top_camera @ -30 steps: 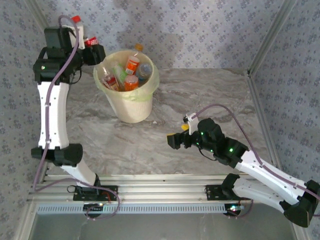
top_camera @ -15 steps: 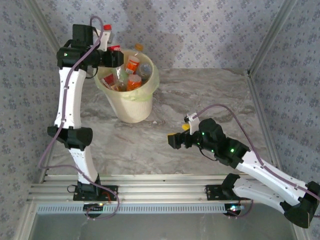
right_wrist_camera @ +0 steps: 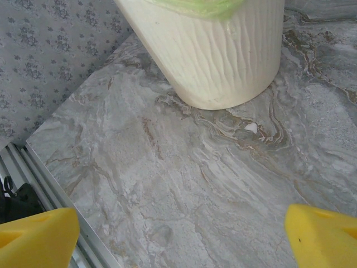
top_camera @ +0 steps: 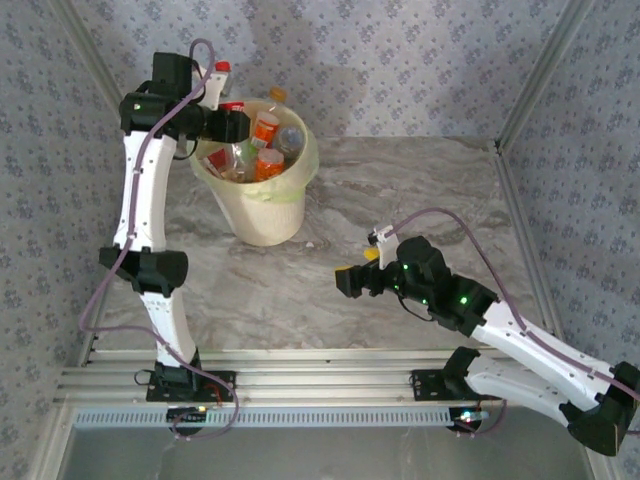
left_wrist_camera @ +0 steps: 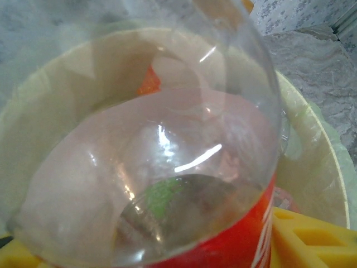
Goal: Put the plastic bottles in the bin
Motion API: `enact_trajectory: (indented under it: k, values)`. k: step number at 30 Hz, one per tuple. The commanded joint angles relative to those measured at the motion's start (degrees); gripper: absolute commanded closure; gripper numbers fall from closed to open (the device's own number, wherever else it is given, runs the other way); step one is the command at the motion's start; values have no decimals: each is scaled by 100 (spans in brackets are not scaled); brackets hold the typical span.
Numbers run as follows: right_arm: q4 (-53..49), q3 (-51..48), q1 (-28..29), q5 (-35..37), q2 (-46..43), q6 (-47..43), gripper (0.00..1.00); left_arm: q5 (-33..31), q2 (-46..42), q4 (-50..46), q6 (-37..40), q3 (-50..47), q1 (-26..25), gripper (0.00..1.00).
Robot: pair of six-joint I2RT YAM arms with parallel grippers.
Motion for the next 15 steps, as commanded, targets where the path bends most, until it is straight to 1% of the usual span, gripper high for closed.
enact_trajectory:
  k: [1,3,8,10,13,15]
  values:
    - [-27,103,-22,-64,29,41,3,200,99,-58,-37,125,-2,33]
    - [-22,107,-20,-65,33,33,3,178,114,-14,-116,145,-7,28]
    - [-27,116,-24,-58,42,28,4,86,90,104,-322,249,-11,21]
    - [-22,118,-22,-55,59,22,3,84,49,214,-414,269,-9,15]
    - [-20,125,-31,-55,66,20,3,47,-33,336,-544,298,-9,10]
    - [-29,118,-33,-38,58,12,4,-14,-117,419,-623,297,-7,5]
